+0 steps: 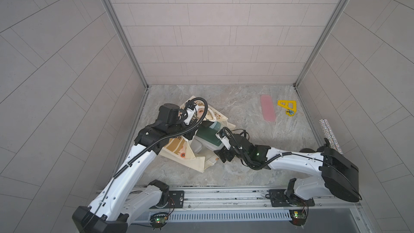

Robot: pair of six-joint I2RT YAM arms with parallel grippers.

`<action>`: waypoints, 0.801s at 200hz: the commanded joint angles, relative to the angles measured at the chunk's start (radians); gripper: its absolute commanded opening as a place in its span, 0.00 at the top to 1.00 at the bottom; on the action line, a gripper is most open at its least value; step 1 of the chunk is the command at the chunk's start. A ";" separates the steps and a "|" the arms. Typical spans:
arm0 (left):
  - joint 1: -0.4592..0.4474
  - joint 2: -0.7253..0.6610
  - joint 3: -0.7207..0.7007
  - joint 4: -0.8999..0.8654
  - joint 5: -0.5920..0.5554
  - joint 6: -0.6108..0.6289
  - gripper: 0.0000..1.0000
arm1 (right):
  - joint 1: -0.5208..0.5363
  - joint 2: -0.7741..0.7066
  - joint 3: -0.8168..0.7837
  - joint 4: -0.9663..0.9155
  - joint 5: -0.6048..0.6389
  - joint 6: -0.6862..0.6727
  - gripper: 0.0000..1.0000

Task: Take out the pencil case from the canvas bag
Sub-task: Pick up the pencil case from the canvas bag, then place the pencil case at the center of the board.

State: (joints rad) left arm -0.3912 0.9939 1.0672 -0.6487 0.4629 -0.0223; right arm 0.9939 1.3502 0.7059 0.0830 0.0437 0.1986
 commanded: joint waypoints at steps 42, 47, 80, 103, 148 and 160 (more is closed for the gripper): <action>0.008 0.025 0.036 0.105 -0.076 -0.023 1.00 | -0.008 -0.183 -0.001 -0.213 0.100 0.017 0.24; 0.008 0.027 0.037 0.109 -0.076 -0.024 1.00 | -0.010 -0.195 0.002 -0.232 0.104 0.015 0.24; 0.011 0.041 0.044 0.123 -0.076 -0.026 1.00 | -0.032 -0.251 0.030 -0.342 0.109 -0.005 0.24; 0.016 0.039 0.044 0.120 -0.083 -0.023 1.00 | -0.041 -0.273 0.048 -0.388 0.099 -0.019 0.24; 0.026 0.038 0.051 0.102 -0.142 -0.019 1.00 | -0.050 -0.318 0.045 -0.418 0.109 -0.022 0.24; 0.029 0.041 0.055 0.091 -0.173 -0.019 1.00 | -0.052 -0.335 0.042 -0.423 0.117 -0.020 0.24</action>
State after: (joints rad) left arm -0.3775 1.0428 1.0733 -0.5938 0.3618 -0.0376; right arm 0.9527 1.0611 0.7341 -0.3267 0.1001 0.1864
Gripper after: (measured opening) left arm 0.053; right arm 0.937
